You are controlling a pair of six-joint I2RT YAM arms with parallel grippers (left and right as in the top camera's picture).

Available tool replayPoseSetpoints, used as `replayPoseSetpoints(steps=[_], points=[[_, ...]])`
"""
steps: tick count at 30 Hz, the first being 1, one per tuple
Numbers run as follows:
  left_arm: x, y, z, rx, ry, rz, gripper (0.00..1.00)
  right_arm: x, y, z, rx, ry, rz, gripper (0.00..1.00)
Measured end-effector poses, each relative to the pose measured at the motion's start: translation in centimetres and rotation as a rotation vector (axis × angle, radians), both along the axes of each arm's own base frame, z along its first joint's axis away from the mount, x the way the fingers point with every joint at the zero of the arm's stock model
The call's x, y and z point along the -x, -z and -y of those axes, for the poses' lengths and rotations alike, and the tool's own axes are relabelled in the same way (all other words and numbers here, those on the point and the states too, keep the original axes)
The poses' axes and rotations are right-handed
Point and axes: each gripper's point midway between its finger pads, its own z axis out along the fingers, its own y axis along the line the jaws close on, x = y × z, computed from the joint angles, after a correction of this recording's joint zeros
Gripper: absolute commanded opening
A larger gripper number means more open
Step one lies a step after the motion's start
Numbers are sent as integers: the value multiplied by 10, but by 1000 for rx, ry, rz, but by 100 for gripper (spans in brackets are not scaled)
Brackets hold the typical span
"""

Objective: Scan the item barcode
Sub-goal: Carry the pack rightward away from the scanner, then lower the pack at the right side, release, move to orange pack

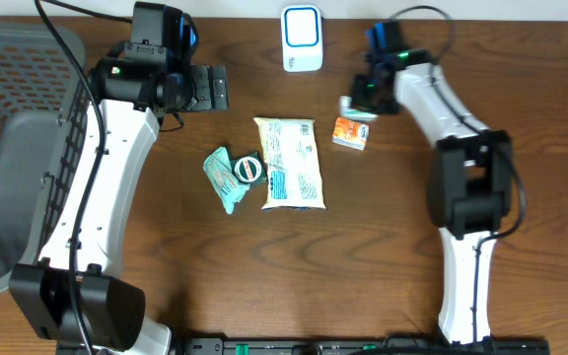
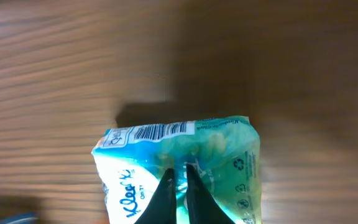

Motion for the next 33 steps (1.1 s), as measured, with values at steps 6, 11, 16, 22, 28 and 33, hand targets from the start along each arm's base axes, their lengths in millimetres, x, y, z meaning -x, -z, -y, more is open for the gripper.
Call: replayPoseSetpoints(steps=[6, 11, 16, 22, 28, 33], points=[[0, 0, 0, 0, 0, 0, 98, 42, 1, 94, 62, 177, -195, 14], [0, 0, 0, 0, 0, 0, 98, 76, 1, 163, 83, 321, -314, 21], [0, 0, 0, 0, 0, 0, 98, 83, 0, 195, 18, 380, -317, 30], [0, 0, 0, 0, 0, 0, 98, 75, -9, 197, -47, 344, -268, 43], [0, 0, 0, 0, 0, 0, 98, 50, -65, 189, -75, 273, -120, 98], [0, 0, 0, 0, 0, 0, 98, 47, -135, 157, -75, 184, 11, 96]])
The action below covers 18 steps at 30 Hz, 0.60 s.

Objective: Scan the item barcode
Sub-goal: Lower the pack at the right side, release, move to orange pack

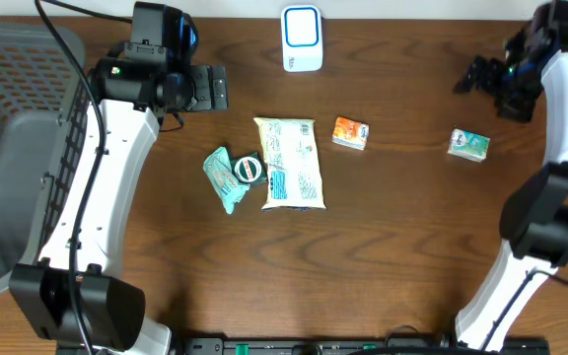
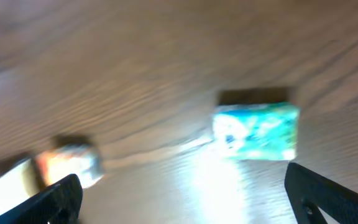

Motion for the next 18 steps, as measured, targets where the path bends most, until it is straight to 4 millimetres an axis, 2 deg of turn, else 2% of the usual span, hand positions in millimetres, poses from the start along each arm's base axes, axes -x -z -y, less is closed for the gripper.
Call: replayPoseSetpoints(steps=[2, 5, 12, 16, 18], points=[[0, 0, 0, 0, 0, 0, 97, 0, -14, -22, -7, -48, 25, 89], [0, 0, 0, 0, 0, 0, 98, -2, -13, -56, -22, -124, 31, 74], [0, 0, 0, 0, 0, 0, 98, -9, 17, -160, -38, -325, 57, 51], [0, 0, 0, 0, 0, 0, 98, -19, 31, -216, -36, -377, 137, 41], [0, 0, 0, 0, 0, 0, 98, -15, 44, -244, -45, -399, 156, 33]])
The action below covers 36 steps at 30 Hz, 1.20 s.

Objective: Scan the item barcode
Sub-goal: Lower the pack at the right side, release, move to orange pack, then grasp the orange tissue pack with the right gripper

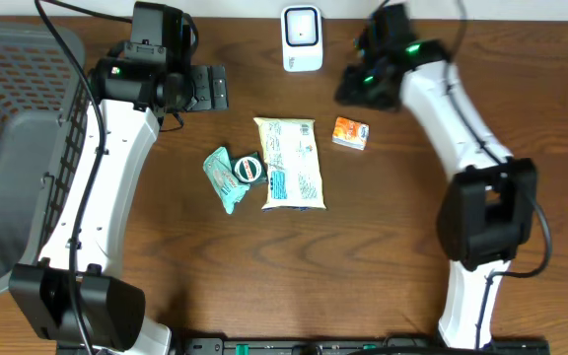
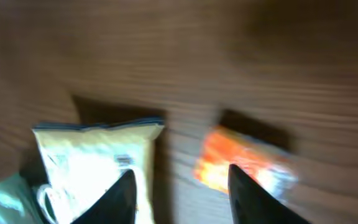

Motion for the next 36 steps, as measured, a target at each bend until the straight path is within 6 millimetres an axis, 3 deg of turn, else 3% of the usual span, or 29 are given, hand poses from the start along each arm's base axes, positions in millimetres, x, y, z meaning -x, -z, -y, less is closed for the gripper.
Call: replayPoseSetpoints(steps=[4, 8, 16, 27, 36], points=[[0, 0, 0, 0, 0, 0, 98, 9, 21, -32, -12, -16, 10, 16], [0, 0, 0, 0, 0, 0, 97, 21, 41, -42, 22, 0, -4, 9], [0, 0, 0, 0, 0, 0, 98, 22, 58, -27, 107, 66, 0, 3], [0, 0, 0, 0, 0, 0, 98, 20, 78, -22, 128, 78, 0, 1], [0, 0, 0, 0, 0, 0, 97, 43, 95, -8, 184, 79, -109, 1]])
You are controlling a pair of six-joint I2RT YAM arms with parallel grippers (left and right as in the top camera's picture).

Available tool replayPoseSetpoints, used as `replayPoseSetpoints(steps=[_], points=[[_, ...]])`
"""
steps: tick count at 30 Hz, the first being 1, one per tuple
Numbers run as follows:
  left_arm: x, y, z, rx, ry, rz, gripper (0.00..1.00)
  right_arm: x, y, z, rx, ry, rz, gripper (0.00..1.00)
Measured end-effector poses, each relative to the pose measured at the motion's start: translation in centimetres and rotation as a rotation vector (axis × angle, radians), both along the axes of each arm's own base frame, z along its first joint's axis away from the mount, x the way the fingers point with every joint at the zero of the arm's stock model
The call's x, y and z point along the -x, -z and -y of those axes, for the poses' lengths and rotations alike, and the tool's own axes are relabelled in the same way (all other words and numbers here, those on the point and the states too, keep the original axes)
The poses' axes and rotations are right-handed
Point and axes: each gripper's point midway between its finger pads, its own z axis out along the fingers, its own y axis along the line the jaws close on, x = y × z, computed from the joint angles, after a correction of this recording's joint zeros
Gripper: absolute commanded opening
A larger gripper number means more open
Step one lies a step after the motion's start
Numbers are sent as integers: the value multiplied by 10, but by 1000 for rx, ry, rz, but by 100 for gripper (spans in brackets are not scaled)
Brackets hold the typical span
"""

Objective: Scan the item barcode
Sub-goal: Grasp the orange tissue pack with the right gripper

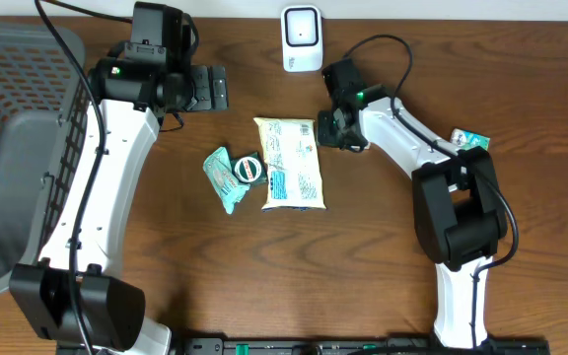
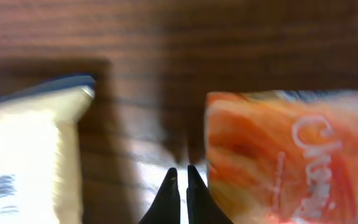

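The white barcode scanner (image 1: 302,37) stands at the table's back edge. In the right wrist view an orange packet (image 2: 291,149) lies flat on the wood. My right gripper (image 2: 180,177) is low over the table just off the packet's left edge, shut with nothing between its fingers. In the overhead view the right gripper (image 1: 333,131) covers the orange packet. A teal tissue pack (image 1: 469,140) lies to the right, partly behind the right arm. My left gripper (image 1: 208,87) hangs at the back left, far from all items; how its jaws stand does not show.
A cream bag (image 1: 289,163) lies mid-table, its corner (image 2: 30,143) just left of my right gripper. A teal packet (image 1: 225,179) with a small round item (image 1: 248,169) sits further left. A grey mesh basket (image 1: 8,148) fills the left edge.
My right gripper was open, higher up over the orange packet and the cream bag. Now it is shut and down close to the table between them. The left arm has not moved.
My right gripper was shut on the tissue pack in front of the scanner. Then the pack lay at the table's right side, the gripper open beyond it. Then the gripper was open above the orange packet, and now it is shut beside that packet.
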Motion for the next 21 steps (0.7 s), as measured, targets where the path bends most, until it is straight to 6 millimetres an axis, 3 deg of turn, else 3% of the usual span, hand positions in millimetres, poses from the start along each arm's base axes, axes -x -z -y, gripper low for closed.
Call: replayPoseSetpoints(steps=[12, 21], points=[[0, 0, 0, 0, 0, 0, 97, 36, 8, 31, 68, 35, -174, 1], [0, 0, 0, 0, 0, 0, 98, 28, -3, 66, 60, 115, -174, 3]])
